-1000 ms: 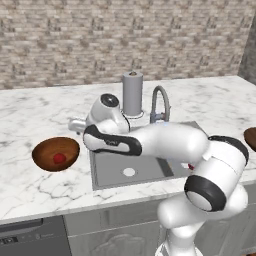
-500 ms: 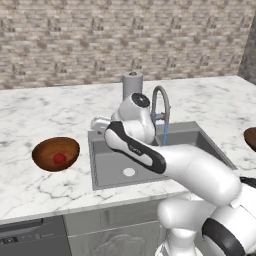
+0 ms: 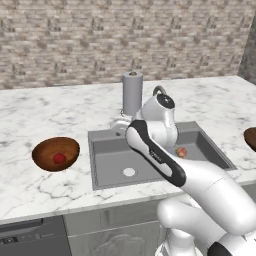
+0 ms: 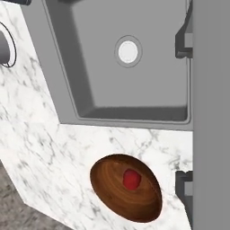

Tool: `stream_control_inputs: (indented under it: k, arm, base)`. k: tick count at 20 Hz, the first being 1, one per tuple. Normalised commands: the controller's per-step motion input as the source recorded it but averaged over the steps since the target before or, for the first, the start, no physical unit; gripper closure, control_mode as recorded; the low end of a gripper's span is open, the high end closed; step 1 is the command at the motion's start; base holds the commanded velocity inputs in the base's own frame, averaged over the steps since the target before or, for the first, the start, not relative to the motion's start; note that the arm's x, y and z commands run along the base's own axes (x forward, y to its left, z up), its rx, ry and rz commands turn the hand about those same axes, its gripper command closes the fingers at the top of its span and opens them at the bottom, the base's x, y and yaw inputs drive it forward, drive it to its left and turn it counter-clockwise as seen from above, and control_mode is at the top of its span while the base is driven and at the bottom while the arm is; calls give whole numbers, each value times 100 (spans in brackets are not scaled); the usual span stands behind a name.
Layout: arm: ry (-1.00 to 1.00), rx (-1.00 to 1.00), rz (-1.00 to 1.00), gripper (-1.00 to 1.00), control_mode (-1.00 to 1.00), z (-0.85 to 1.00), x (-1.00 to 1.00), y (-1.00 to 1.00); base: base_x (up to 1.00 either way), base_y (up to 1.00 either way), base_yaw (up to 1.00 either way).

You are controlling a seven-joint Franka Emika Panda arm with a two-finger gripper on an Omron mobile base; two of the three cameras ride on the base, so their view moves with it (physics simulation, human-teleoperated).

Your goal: Pick the tomatos from the sink and place them in one bowl. Place the peach in the other bowl. Then turn off the sink faucet.

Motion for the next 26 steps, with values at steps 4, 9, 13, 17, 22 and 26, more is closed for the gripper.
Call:
stream_control_inputs:
  k: [4,9,13,17,22,26]
  arm:
    - [10,0,-6,-100,-100,0,-4,-51]
    - [10,-3,-7,-100,-100,0,0,-42]
    - [2,-7,-1,-100,-100,0,1,-29]
    - [4,-8,-7,-100,-100,-6,0,-57]
    - [1,-6,-7,-100,-100,-11,0,-76]
    - [0,-4,-4,-100,-100,-13,0,-76]
  base:
    - [0,0,0]
    - [0,0,0]
    - [0,0,0]
    - [0,0,0]
    - [0,0,0]
    - [0,0,0]
